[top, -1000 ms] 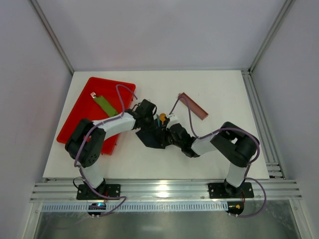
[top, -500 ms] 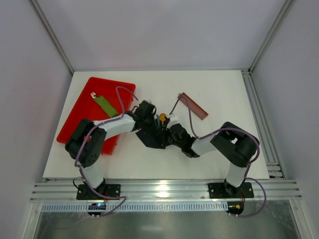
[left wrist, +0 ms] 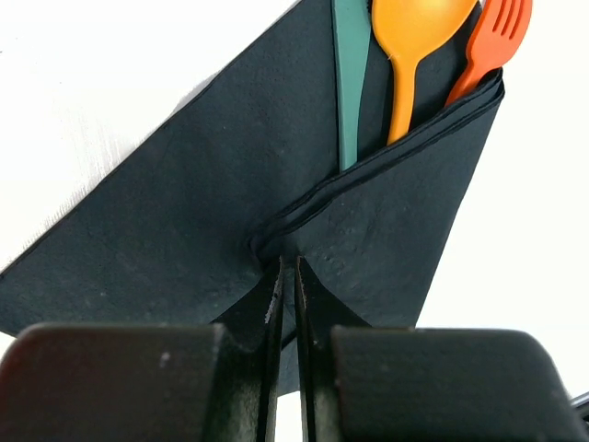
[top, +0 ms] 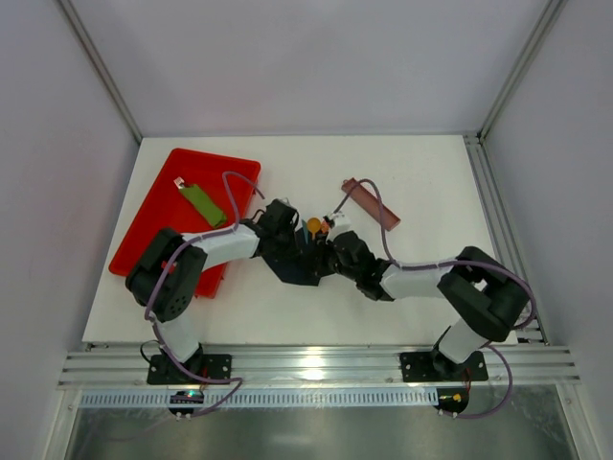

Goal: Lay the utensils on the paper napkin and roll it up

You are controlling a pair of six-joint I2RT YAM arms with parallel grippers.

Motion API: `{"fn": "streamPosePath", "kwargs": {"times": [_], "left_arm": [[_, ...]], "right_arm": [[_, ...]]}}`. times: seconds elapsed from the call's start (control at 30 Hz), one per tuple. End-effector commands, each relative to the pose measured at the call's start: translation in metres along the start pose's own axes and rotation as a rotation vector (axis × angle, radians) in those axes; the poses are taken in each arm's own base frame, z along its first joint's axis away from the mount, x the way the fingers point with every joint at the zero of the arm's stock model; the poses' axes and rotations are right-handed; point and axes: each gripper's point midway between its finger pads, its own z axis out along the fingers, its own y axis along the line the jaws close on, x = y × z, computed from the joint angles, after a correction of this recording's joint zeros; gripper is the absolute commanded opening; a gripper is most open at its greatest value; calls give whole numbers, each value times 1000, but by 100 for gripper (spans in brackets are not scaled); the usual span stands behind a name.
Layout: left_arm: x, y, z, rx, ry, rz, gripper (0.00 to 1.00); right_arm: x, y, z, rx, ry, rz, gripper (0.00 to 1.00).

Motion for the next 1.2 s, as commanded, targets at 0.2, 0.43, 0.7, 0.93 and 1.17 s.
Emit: {"fn": "streamPosePath", "kwargs": {"times": [0.2, 0.43, 0.7, 0.93, 1.17], "left_arm": [[6, 18, 3, -46, -11, -4, 8], [11, 21, 6, -56, 3, -10, 7], [13, 24, 6, -65, 9, -15, 8], [15, 24, 7, -66, 16, -18, 8], [15, 25, 8, -72, 17, -23, 8]], "right_arm": [[-88, -26, 8, 135, -48, 41, 4], [-97, -36, 46, 196, 28, -33, 4], [-88, -42, 73, 194, 68, -50, 4], [-84, -44, 84, 193, 85, -87, 4], [-72, -44, 95, 194, 122, -123, 4]]}}
